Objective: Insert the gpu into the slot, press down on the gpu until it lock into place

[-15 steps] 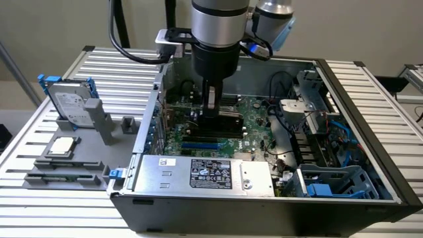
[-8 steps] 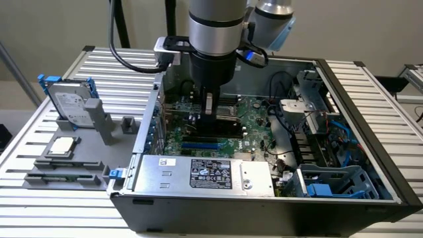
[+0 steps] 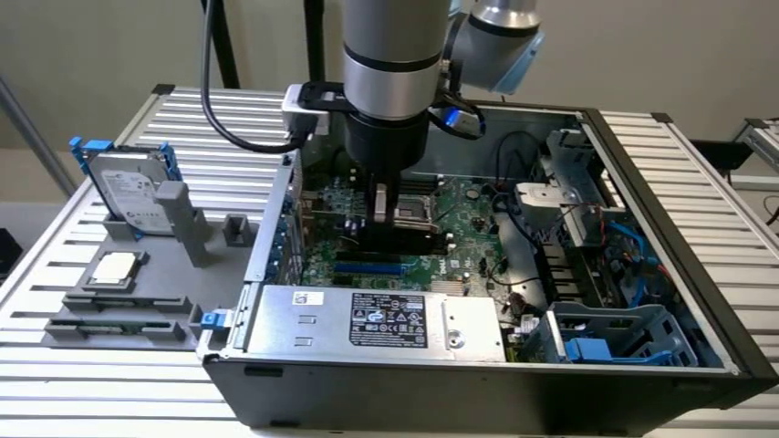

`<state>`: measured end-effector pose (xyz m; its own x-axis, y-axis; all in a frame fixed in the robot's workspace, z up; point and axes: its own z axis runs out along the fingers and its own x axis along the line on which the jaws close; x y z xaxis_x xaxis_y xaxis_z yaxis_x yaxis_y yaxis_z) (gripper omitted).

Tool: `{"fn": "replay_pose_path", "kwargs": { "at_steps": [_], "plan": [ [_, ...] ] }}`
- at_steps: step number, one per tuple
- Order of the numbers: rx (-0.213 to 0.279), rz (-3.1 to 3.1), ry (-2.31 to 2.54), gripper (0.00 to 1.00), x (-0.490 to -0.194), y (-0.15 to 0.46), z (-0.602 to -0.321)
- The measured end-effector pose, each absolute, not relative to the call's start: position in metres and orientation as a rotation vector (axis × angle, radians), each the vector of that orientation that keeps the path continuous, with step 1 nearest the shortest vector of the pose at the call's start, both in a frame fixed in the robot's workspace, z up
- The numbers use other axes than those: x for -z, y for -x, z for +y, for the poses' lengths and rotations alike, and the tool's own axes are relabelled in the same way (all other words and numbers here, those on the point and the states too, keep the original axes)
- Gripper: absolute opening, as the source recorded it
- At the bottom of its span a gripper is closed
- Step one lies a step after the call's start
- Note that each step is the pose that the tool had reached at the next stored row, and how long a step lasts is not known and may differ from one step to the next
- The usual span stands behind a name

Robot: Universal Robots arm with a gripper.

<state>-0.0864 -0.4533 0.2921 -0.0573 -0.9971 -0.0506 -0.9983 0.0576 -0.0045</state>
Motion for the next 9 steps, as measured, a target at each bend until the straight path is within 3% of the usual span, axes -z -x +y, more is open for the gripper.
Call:
{"fn": "replay_pose_path", "kwargs": {
  "at_steps": [9],
  "plan": [
    [-0.064, 2.247, 2.124, 0.26, -0.276, 0.089, -0.455]
  ]
}}
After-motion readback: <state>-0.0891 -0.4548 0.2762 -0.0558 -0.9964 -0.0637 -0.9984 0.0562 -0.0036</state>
